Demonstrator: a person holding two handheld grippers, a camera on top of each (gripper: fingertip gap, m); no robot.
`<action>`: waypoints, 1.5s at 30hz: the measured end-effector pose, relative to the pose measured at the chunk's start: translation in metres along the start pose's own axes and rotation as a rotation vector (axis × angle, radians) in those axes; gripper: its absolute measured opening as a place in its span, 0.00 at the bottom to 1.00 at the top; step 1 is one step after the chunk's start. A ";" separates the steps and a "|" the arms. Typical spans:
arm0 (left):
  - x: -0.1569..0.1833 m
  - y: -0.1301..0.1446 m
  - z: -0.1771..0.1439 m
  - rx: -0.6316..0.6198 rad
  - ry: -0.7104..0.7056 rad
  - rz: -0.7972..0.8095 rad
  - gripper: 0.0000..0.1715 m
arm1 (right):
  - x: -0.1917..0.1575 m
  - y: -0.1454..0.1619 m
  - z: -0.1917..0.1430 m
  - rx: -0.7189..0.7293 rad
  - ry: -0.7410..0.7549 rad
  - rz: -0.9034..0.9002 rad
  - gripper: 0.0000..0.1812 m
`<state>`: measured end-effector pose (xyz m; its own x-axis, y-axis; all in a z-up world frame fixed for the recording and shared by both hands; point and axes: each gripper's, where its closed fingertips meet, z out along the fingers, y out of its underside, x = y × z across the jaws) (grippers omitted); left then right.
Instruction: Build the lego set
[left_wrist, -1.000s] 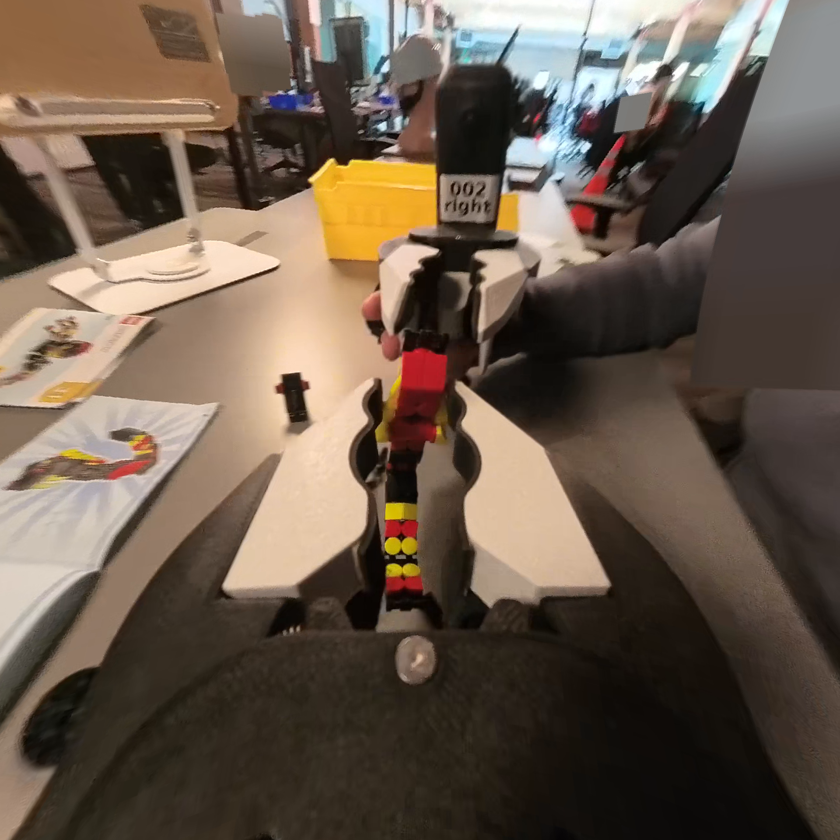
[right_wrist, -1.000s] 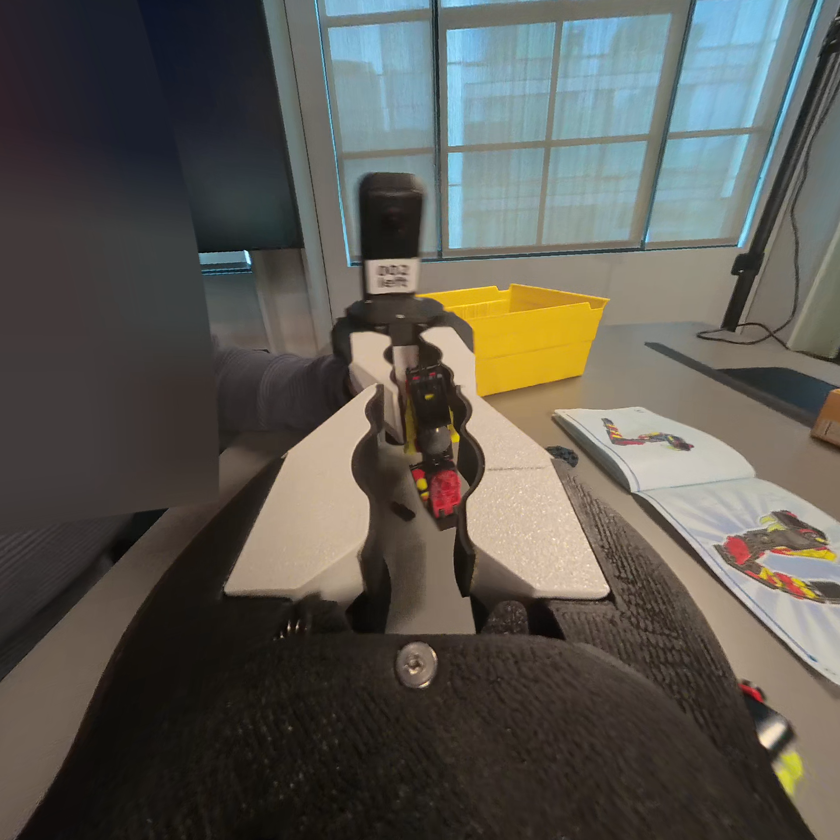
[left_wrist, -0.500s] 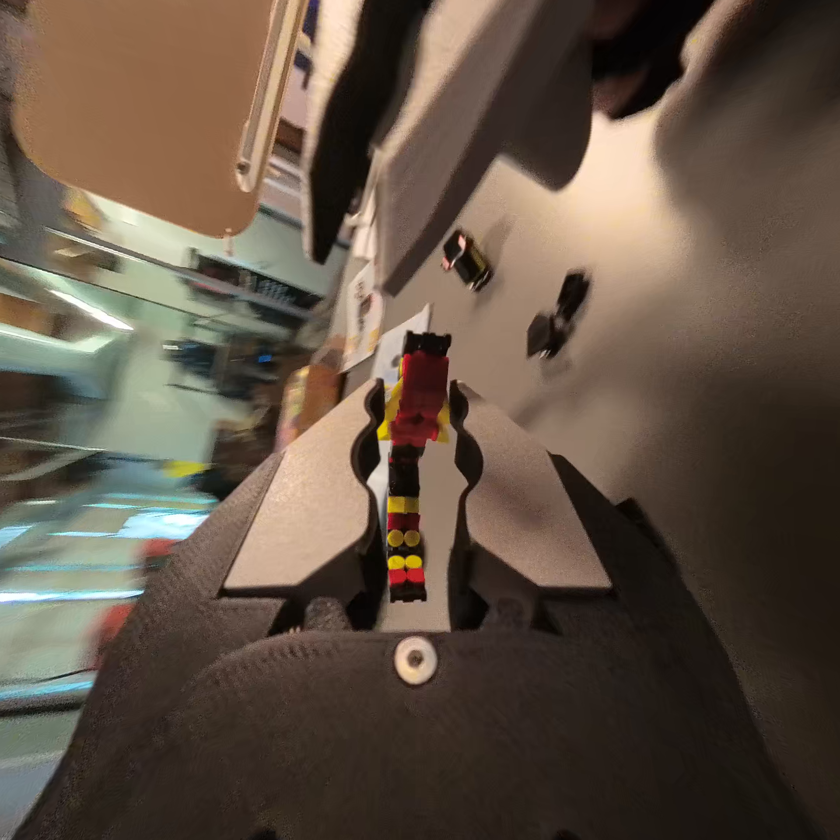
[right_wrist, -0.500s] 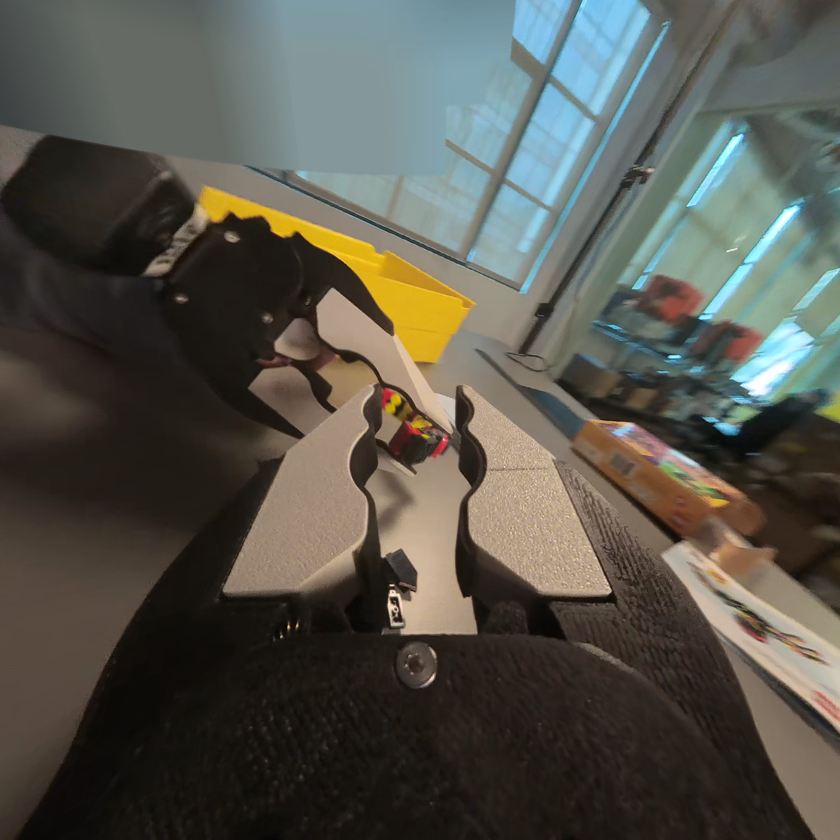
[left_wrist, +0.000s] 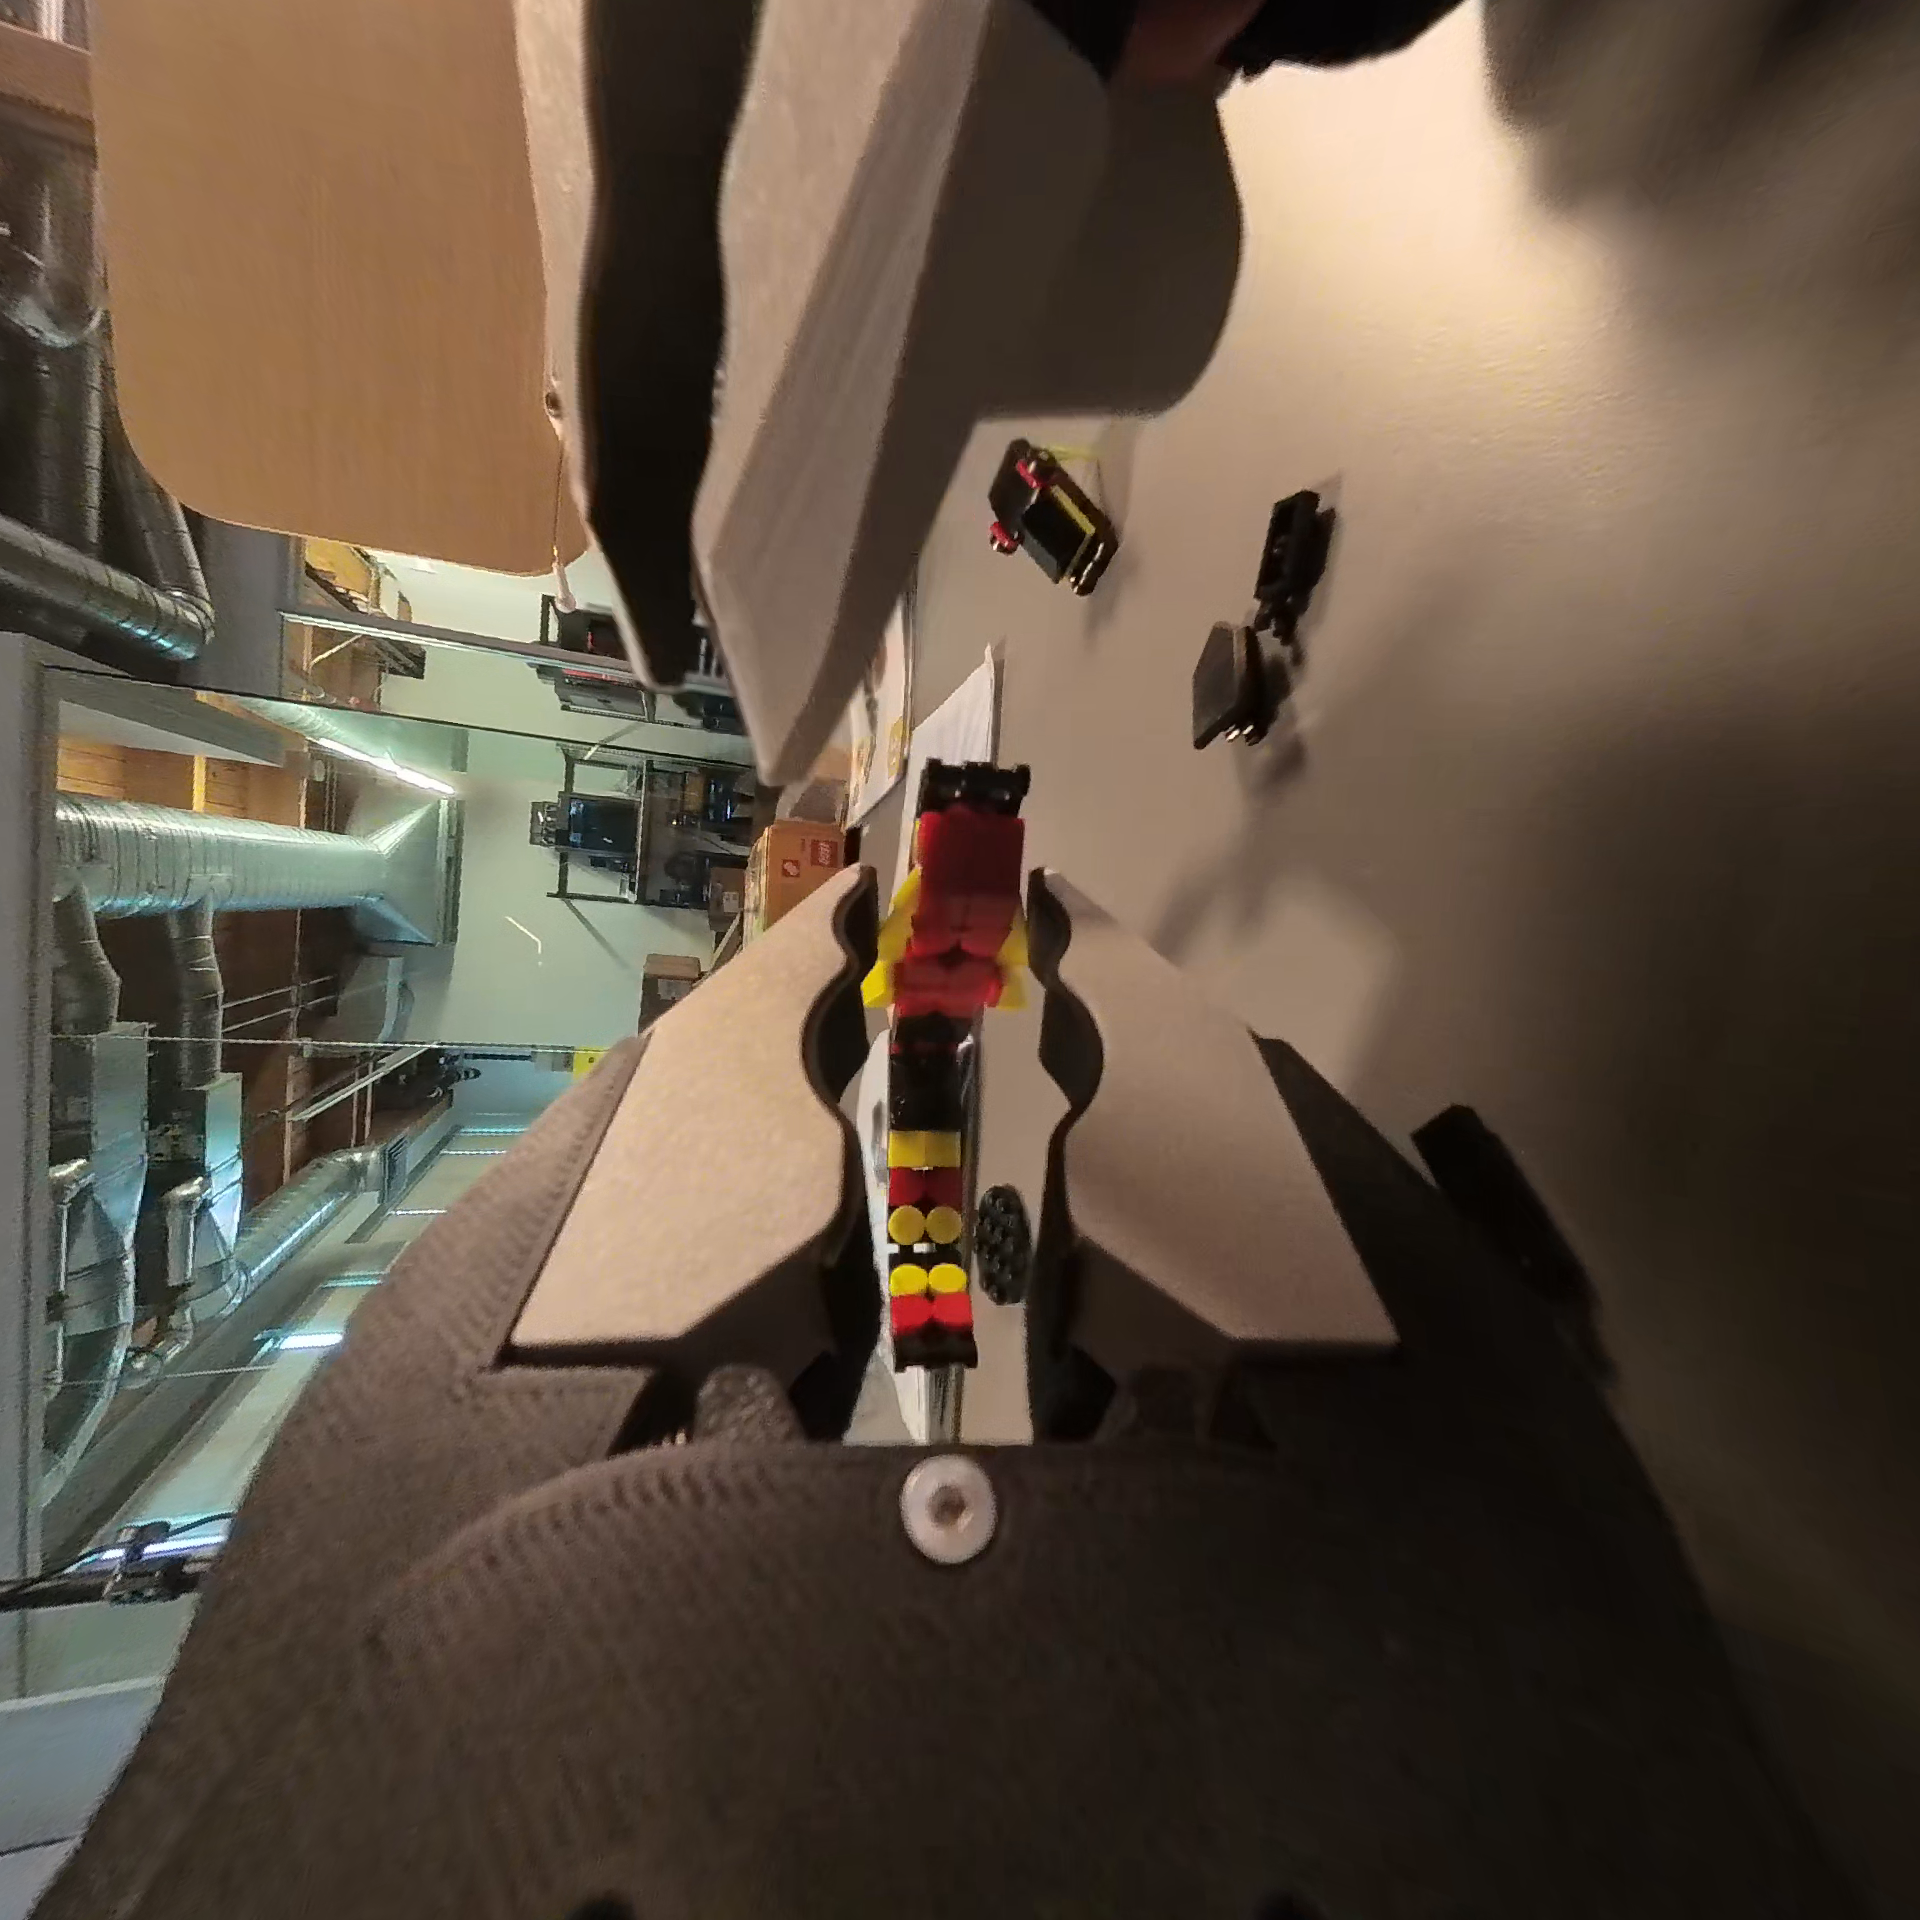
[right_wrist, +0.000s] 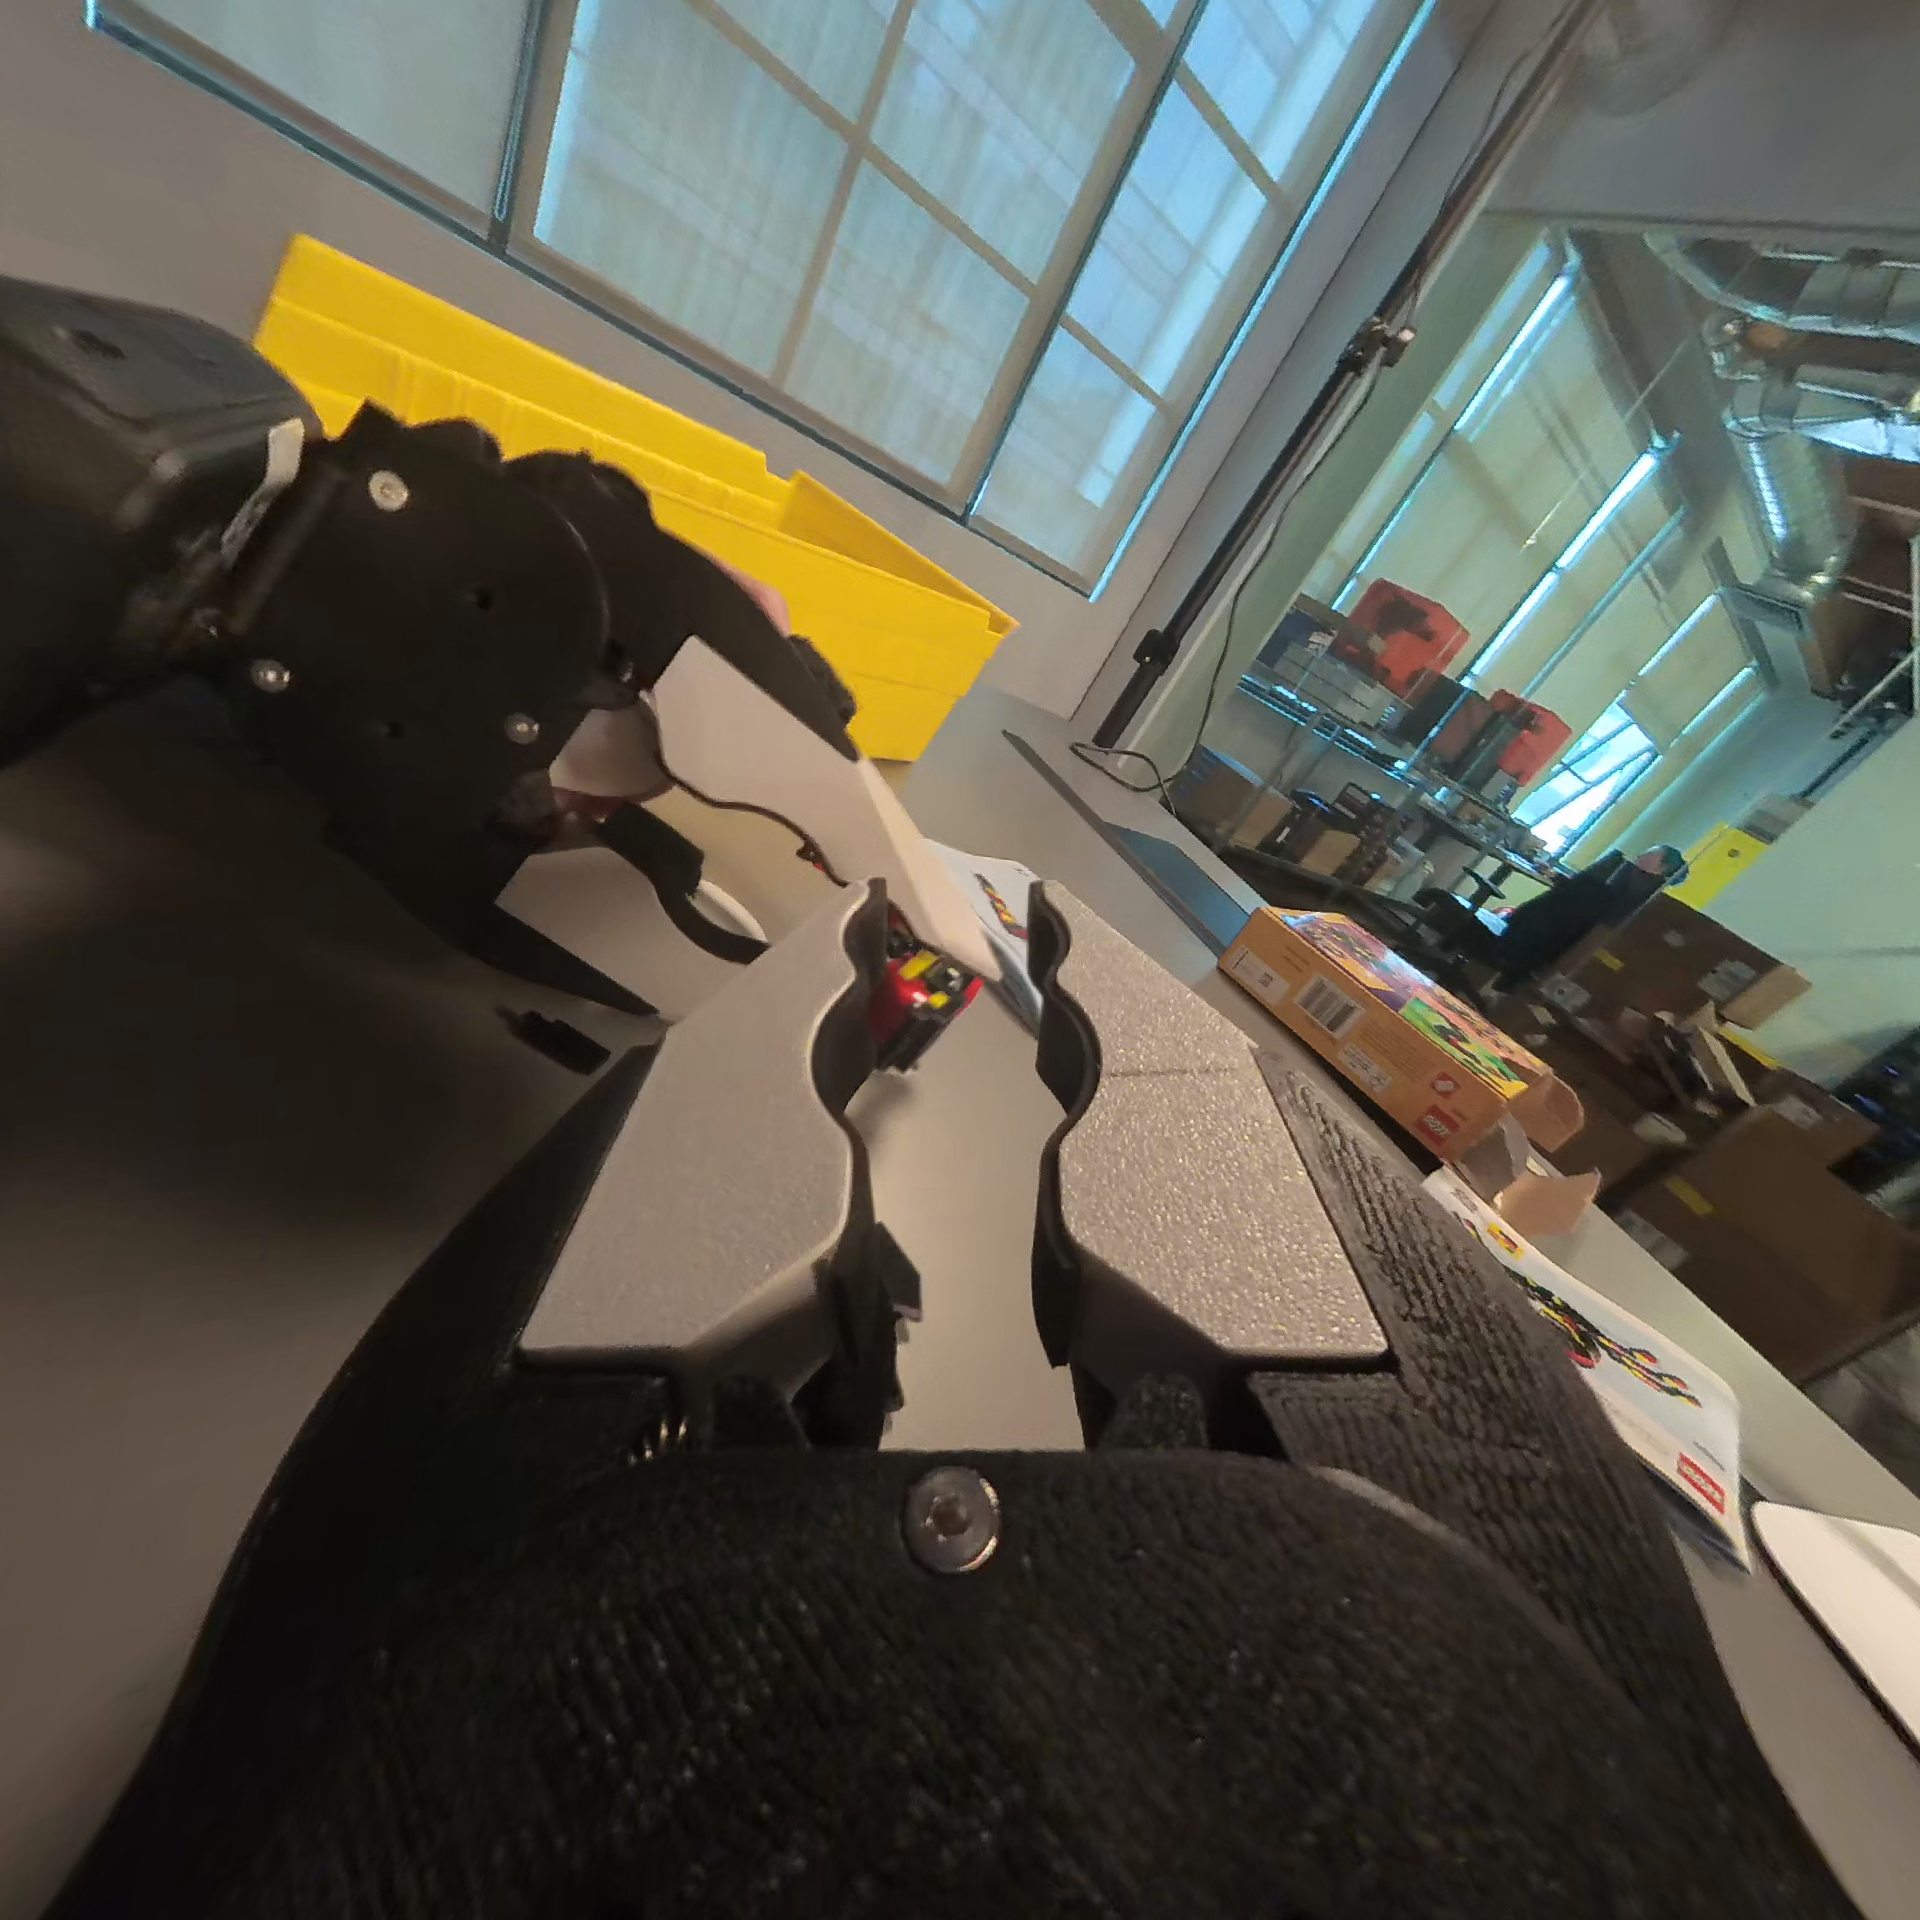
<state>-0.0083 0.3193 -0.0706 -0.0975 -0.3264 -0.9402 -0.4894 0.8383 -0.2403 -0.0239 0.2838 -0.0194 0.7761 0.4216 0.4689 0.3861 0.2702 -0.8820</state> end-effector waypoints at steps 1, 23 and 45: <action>0.000 0.000 0.000 -0.001 0.001 -0.001 0.16 | 0.002 -0.001 -0.001 0.008 0.008 0.009 0.13; 0.003 -0.001 -0.001 0.005 0.041 -0.063 0.16 | 0.030 -0.001 -0.007 0.052 0.132 0.073 0.12; 0.000 -0.001 -0.001 0.023 0.065 -0.176 0.16 | 0.007 0.004 0.000 -0.006 0.014 -0.015 0.12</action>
<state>-0.0087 0.3182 -0.0703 -0.0683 -0.4958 -0.8658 -0.4839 0.7753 -0.4058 -0.0174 0.2880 -0.0197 0.7770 0.4056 0.4814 0.4007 0.2712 -0.8752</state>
